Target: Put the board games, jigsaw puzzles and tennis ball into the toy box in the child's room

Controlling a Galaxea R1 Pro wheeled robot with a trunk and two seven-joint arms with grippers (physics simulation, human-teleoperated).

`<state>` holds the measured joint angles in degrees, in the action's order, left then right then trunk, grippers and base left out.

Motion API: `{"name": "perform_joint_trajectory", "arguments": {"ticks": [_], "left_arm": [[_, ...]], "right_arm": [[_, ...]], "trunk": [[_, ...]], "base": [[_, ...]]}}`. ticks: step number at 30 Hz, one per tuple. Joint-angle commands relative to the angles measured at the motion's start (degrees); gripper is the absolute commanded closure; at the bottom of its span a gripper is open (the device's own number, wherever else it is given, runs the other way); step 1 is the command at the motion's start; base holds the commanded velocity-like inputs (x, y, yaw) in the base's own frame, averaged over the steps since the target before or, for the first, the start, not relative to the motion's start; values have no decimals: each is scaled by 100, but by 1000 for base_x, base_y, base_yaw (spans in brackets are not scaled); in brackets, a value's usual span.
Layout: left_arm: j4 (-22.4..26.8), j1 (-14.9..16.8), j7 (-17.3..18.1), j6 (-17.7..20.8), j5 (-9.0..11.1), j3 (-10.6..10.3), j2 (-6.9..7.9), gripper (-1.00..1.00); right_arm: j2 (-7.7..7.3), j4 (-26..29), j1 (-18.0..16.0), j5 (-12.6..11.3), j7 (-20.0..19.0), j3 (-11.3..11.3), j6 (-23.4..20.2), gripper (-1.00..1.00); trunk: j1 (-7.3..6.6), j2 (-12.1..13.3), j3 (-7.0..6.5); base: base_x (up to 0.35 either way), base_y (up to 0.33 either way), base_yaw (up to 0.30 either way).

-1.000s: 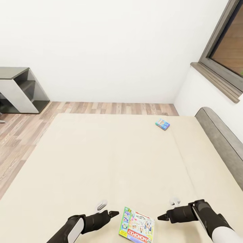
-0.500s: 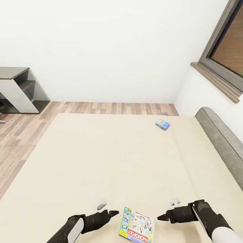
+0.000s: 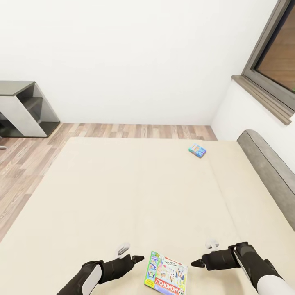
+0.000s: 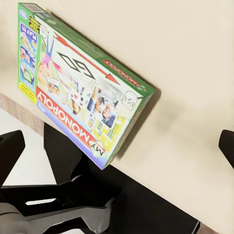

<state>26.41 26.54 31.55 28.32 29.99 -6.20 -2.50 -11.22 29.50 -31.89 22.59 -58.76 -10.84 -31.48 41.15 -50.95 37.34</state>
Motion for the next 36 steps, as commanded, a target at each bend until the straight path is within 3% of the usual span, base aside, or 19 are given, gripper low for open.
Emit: {"name": "perform_joint_trajectory", "arguments": {"ticks": [1, 36], "left_arm": [[5, 2, -7, 42, 48, -13, 3, -100], [5, 0, -9, 34, 12, -22, 6, -100]], "right_arm": [[6, 8, -3, 46, -41, -38, -41, -100], [6, 41, -136, 44, -52, -50, -27, -100]], "trunk": [[1, -4, 10], [1, -4, 308]], "base": [[0, 0, 0], [0, 0, 0]]}}
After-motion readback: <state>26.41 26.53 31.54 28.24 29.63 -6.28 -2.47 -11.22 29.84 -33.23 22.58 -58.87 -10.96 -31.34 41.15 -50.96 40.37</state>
